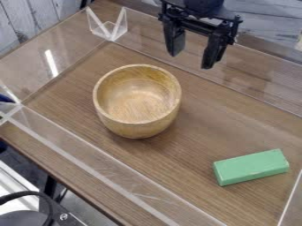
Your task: Put the green block in the brown bowl
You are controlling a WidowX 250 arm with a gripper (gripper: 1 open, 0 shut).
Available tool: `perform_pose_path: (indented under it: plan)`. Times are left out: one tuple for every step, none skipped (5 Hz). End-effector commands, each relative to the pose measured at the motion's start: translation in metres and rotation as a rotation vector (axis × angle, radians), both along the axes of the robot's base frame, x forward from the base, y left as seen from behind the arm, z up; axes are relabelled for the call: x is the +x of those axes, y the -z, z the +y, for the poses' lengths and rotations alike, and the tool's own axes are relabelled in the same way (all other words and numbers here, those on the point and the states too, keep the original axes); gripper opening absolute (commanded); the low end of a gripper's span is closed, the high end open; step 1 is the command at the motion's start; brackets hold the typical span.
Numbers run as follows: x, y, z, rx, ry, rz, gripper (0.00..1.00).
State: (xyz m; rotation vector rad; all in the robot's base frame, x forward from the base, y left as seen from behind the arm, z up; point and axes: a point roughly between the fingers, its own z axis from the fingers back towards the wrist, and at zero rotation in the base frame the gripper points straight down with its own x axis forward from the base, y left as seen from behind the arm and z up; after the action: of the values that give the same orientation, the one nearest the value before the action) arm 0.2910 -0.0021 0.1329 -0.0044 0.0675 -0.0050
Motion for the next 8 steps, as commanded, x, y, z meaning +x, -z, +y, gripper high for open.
perform_pose_path:
  plan:
    - [-0.008, 0.007, -0.007, 0.005, 0.027, 0.034, 1.00]
    - [-0.026, 0.010, -0.027, 0.010, 0.125, 0.057, 1.00]
    - [-0.041, 0.006, -0.056, 0.012, 0.220, 0.051, 1.00]
    - [-0.047, 0.002, -0.085, 0.012, 0.279, 0.051, 1.00]
    - [-0.051, 0.006, -0.111, 0.011, 0.335, 0.048, 1.00]
    - [-0.047, 0.009, -0.124, 0.013, 0.369, 0.042, 1.00]
    - [-0.045, 0.019, -0.129, 0.029, 0.439, 0.059, 1.00]
    - [-0.043, 0.030, -0.128, 0.045, 0.491, 0.088, 1.00]
